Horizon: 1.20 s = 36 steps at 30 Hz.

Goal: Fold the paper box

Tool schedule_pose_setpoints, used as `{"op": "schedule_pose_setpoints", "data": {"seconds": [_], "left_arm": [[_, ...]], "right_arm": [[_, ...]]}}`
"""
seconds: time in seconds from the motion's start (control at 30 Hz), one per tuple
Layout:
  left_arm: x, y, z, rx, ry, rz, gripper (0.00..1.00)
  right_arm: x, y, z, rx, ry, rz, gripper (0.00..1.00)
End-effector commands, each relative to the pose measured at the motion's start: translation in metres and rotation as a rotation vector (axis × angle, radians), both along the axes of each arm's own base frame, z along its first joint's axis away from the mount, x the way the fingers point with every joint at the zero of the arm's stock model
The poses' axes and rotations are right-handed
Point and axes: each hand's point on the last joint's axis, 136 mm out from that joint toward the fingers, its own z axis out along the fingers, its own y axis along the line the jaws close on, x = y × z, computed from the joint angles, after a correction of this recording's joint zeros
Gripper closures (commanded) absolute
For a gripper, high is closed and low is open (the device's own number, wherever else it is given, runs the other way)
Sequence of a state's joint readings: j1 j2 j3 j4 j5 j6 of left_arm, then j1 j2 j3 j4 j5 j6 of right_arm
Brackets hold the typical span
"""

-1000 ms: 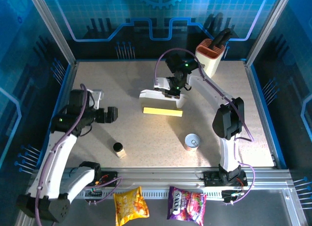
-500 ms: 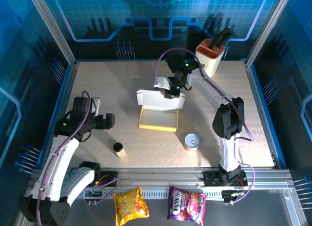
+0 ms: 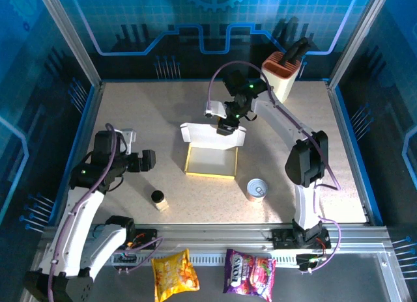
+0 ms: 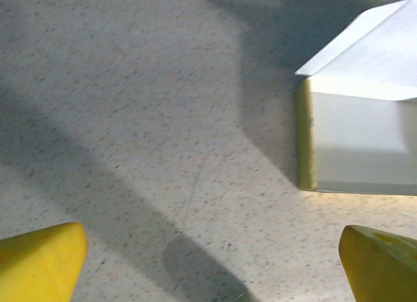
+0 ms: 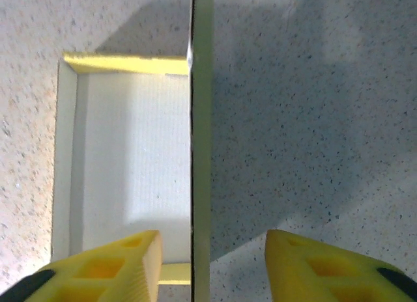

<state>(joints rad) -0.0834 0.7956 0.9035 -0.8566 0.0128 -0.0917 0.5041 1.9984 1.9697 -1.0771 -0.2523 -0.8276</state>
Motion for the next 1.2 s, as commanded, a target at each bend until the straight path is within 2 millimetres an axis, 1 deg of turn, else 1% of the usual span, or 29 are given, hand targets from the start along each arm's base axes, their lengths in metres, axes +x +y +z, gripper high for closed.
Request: {"op": "schedule_pose_setpoints", "data": {"seconds": [0.0, 0.07, 0.23, 0.33, 0.4, 0.6, 0.67, 0.73, 0.87, 0.9, 0.93, 1.03, 1.17], "left_arm": [[0.009, -0.023, 0.014, -0.136, -0.069, -0.057, 0.00], [0.015, -0.031, 0.024, -0.175, -0.105, -0.092, 0.00], [0.037, -0.039, 0.042, -0.224, -0.182, -0.103, 0.00], [0.047, -0.043, 0.048, -0.234, -0.214, -0.125, 0.00], [0.053, -0.045, 0.052, -0.239, -0.248, -0.137, 0.00], [0.068, -0.054, 0.060, -0.283, -0.332, -0.178, 0.00], [0.074, -0.056, 0.059, -0.304, -0.340, -0.172, 0.00], [0.081, -0.060, 0.056, -0.333, -0.335, -0.179, 0.04], [0.089, -0.070, 0.047, -0.389, -0.337, -0.206, 0.09], [0.091, -0.073, 0.044, -0.390, -0.346, -0.215, 0.09], [0.093, -0.073, 0.039, -0.388, -0.349, -0.211, 0.09], [0.100, -0.075, 0.022, -0.368, -0.337, -0.194, 0.08], [0.110, -0.079, -0.009, -0.358, -0.219, -0.168, 0.08]], "right_arm": [[-0.007, -0.002, 0.051, 0.151, -0.030, -0.068, 0.49], [-0.011, -0.005, 0.064, 0.214, -0.037, -0.110, 0.46], [-0.017, -0.023, 0.085, 0.368, -0.052, -0.257, 0.42], [-0.023, -0.037, 0.087, 0.444, -0.052, -0.346, 0.40], [-0.028, -0.046, 0.084, 0.483, -0.051, -0.390, 0.39], [-0.040, -0.072, 0.062, 0.555, -0.061, -0.520, 0.37], [-0.043, -0.080, 0.054, 0.579, -0.055, -0.555, 0.36], [-0.047, -0.087, 0.045, 0.593, -0.049, -0.576, 0.36], [-0.054, -0.090, 0.025, 0.601, -0.030, -0.583, 0.36], [-0.053, -0.088, 0.024, 0.613, -0.027, -0.574, 0.37], [-0.056, -0.087, 0.014, 0.616, -0.006, -0.575, 0.37], [-0.053, -0.084, -0.004, 0.628, 0.018, -0.576, 0.39], [-0.044, -0.084, -0.026, 0.625, 0.023, -0.601, 0.41]]}}
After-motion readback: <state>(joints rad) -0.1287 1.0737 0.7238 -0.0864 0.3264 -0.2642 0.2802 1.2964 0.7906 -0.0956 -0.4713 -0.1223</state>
